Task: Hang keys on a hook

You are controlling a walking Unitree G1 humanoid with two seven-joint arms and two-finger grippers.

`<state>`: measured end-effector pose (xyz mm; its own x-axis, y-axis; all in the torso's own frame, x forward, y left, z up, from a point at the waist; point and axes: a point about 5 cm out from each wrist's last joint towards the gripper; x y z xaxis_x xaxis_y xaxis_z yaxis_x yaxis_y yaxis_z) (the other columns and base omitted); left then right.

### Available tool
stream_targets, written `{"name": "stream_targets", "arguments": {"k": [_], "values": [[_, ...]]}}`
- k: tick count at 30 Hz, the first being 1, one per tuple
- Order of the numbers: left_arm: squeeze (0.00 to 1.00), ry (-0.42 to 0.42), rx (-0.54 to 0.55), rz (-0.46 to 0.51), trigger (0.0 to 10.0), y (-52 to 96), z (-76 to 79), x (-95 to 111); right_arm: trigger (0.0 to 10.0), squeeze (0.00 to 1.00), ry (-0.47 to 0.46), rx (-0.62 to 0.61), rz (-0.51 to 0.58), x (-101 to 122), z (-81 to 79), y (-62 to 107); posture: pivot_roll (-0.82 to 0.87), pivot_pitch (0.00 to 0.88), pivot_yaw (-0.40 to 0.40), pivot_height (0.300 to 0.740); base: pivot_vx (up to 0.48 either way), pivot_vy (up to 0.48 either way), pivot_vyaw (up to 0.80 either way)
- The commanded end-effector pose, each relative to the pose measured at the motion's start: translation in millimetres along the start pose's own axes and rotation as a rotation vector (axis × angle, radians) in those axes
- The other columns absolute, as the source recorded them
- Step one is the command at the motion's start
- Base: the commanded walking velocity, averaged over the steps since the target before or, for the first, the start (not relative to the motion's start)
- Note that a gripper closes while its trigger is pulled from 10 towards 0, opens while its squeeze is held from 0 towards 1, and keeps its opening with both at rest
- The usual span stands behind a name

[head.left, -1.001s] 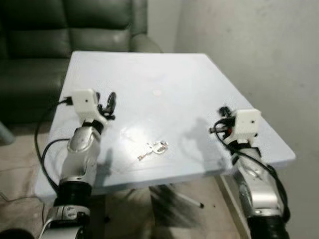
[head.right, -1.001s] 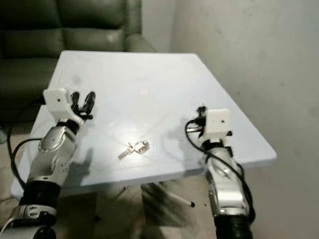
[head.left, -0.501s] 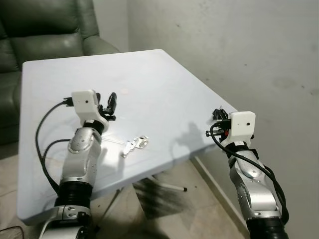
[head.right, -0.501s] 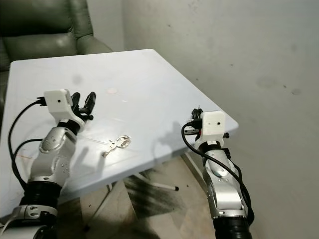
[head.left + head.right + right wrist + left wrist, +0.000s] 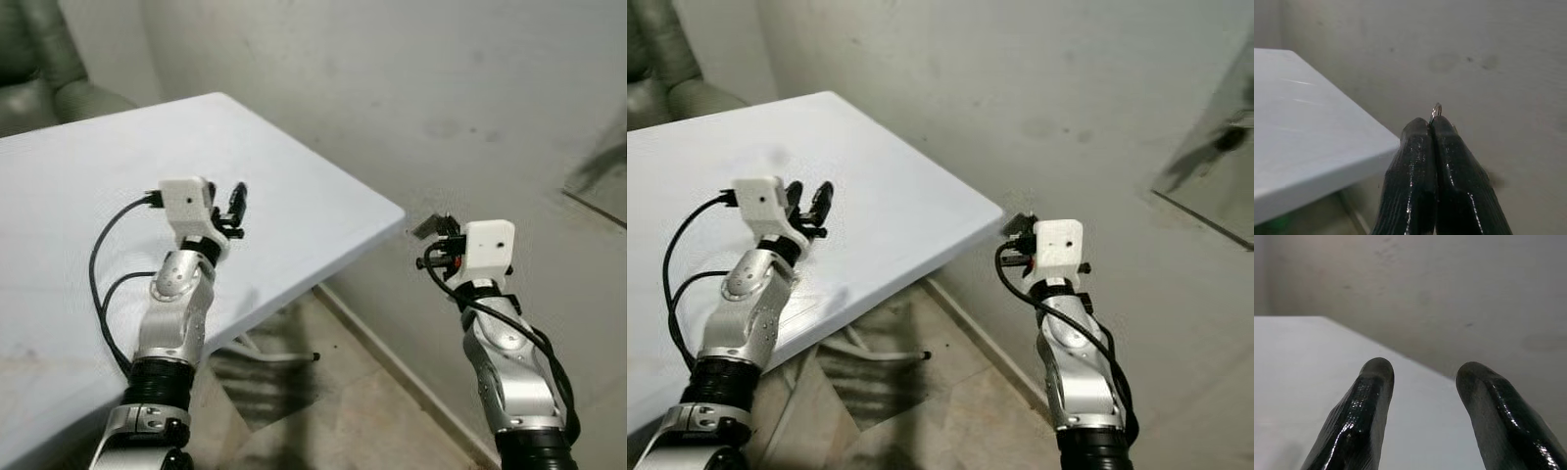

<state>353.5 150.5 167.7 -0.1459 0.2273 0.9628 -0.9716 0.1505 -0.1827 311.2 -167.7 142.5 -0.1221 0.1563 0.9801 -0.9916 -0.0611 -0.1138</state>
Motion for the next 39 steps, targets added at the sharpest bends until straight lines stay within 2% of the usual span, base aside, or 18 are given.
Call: {"name": "stream_targets", "arguments": {"k": [1, 16, 19, 21, 22, 24, 28, 32, 39], "values": [[0.0, 0.002, -0.028, 0.031, 10.0, -0.7, 4.7, 7, 10.0, 0.0, 0.0, 0.0, 0.011, 3, 0.6, -0.4, -0.13, 0.0, -0.036, 0.724, 0.0, 0.0, -0.72], [0.0, 0.002, -0.067, -0.007, 10.0, 6.0, 12.7, -2, 10.0, 0.0, -0.005, 0.015, 0.0, 0, -4.9, 2.5, -0.12, 0.0, -0.036, 0.724, 0.0, 0.0, -0.72], [0.0, -0.007, -0.074, -0.016, 10.0, 10.2, 12.7, -4, 10.0, 0.0, -0.003, 0.01, 0.002, 1, -4.2, 3.5, -0.13, 0.0, -0.035, 0.724, 0.0, 0.0, -0.72], [0.0, -0.03, -0.087, -0.036, 10.0, 22.1, 8.8, -8, 10.0, 0.0, 0.004, 0.001, 0.008, 1, 0.7, 7.7, -0.13, 0.0, -0.035, 0.724, 0.0, 0.0, -0.72], [0.0, -0.03, -0.087, -0.036, 10.0, 22.1, 8.8, -8, 10.0, 0.0, 0.004, 0.001, 0.008, 1, 0.7, 7.7, -0.13, 0.0, -0.035, 0.724, 0.0, 0.0, -0.72], [0.0, -0.037, -0.097, -0.049, 10.0, 31.3, 6.0, -12, 10.0, 0.0, 0.008, -0.003, 0.011, 1, 4.4, 11.4, -0.13, 0.0, -0.034, 0.724, 0.0, 0.0, -0.72], [0.0, -0.014, -0.078, -0.064, 10.0, 42.0, 2.3, -15, 10.0, 0.0, 0.018, -0.007, 0.005, 0, 7.9, 16.2, -0.12, 0.0, -0.035, 0.724, 0.0, 0.0, -0.72], [0.0, -0.003, -0.076, -0.067, 10.0, 44.4, 3.0, -14, 10.0, 0.0, 0.003, 0.012, 0.011, 0, 4.5, 18.9, -0.12, 0.0, -0.034, 0.724, 0.0, 0.0, -0.7], [0.0, 0.021, -0.066, -0.093, 10.0, 44.7, 1.4, -12, 10.0, 0.0, -0.008, 0.052, 0.019, 2, -3.8, 24.7, -0.12, 0.014, -0.036, 0.724, 0.0, 0.0, 0.0]]}}
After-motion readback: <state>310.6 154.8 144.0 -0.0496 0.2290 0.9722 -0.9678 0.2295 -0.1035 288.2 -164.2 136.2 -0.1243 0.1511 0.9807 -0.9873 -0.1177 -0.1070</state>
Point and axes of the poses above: a point about 5 cm out from each wrist's last joint towards the gripper, its own y axis pointing back from the gripper into the wrist, its own x axis along the axis of the wrist's last joint, z = x × y, and after that the axes turned 4 degrees about y, right-handed
